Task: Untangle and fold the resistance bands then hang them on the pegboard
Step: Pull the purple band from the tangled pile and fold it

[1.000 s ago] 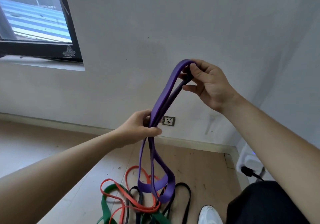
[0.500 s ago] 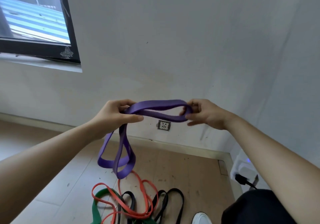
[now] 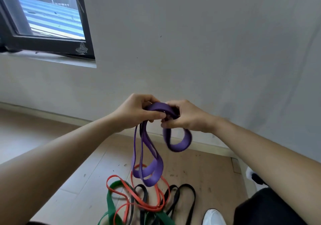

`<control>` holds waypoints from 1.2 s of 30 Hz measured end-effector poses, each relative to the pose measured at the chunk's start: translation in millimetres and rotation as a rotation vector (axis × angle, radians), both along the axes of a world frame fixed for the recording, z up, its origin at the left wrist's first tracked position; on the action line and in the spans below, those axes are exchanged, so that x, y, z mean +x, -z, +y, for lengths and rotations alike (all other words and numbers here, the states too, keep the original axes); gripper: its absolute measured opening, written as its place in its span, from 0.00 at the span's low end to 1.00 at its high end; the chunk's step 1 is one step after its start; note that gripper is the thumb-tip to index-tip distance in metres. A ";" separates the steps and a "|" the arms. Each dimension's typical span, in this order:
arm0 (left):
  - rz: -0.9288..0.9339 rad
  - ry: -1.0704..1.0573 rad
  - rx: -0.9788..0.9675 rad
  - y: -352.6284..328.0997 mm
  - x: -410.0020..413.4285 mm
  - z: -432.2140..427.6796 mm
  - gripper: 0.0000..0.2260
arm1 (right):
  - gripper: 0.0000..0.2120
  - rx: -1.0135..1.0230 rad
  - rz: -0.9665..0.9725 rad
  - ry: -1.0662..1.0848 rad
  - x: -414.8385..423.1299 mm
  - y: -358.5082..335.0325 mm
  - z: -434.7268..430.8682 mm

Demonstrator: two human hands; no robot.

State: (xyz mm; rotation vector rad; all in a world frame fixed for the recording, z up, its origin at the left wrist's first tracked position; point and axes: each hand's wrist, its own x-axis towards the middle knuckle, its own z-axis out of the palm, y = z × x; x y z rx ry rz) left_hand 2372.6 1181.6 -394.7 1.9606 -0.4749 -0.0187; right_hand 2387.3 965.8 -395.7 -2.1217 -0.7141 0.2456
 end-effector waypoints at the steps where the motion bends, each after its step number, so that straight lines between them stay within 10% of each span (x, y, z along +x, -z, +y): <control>1: 0.007 -0.003 -0.003 0.5 -0.3 1.4 0.12 | 0.12 0.012 0.003 0.019 0.5 -1.5 -0.6; 20: 0.012 0.073 0.242 8.5 5.1 18.3 0.25 | 0.12 -0.012 -0.041 0.050 0.2 -35.3 -31.4; 36: 0.147 0.115 -0.112 28.7 -8.9 -17.4 0.18 | 0.09 0.378 0.089 0.115 -6.3 -27.8 -21.7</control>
